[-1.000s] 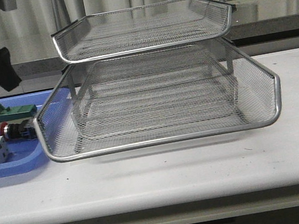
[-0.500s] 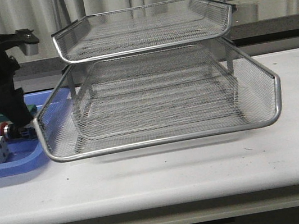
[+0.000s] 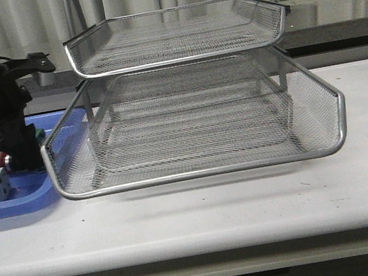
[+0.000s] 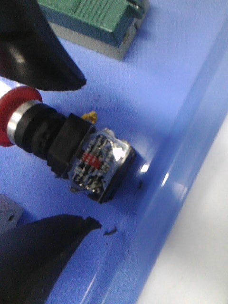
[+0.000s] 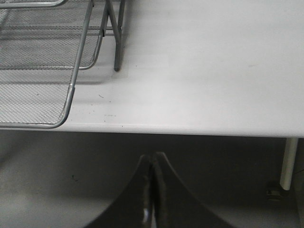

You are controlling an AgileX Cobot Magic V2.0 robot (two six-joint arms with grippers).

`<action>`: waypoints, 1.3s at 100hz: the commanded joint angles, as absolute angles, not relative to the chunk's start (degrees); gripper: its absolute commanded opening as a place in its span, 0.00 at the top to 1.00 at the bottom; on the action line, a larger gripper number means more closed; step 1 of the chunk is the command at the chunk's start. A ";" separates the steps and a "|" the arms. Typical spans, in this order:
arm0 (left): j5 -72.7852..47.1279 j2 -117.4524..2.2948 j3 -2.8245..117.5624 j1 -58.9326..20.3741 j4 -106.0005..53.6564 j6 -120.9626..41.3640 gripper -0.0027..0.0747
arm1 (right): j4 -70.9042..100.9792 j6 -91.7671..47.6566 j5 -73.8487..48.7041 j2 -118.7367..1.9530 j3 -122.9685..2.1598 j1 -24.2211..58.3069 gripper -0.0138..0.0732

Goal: Place button on rack with both arms
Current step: 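Lower the left gripper over the red push button in the blue tray, then close the left gripper on the red push button and lift it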

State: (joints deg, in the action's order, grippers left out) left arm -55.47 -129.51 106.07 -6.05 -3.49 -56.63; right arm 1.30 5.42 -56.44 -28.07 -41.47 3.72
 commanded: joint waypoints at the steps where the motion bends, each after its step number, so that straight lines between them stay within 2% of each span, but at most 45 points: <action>1: -53.49 -126.83 107.81 -6.24 -4.29 -56.80 0.30 | 1.04 5.30 -53.04 -28.29 -43.26 3.81 0.92; 45: -53.34 -129.10 107.81 -6.24 -4.76 -56.80 0.32 | 1.04 5.30 -53.04 -28.29 -43.26 3.81 0.92; 52: -53.34 -129.10 107.81 -6.24 -4.76 -56.80 0.40 | 1.04 5.30 -53.04 -28.29 -43.26 3.81 0.92; 76: -53.45 -129.10 107.81 -6.24 -4.76 -56.80 0.83 | 1.04 5.30 -53.04 -28.29 -43.26 3.81 0.92; 90: -53.95 -128.98 107.81 -6.24 -4.76 -56.80 0.99 | 1.04 5.30 -53.04 -28.29 -43.26 3.81 0.92; 130: -66.34 -125.69 114.18 -5.38 -5.25 -56.09 0.99 | 1.04 5.30 -53.04 -28.29 -43.26 3.81 0.92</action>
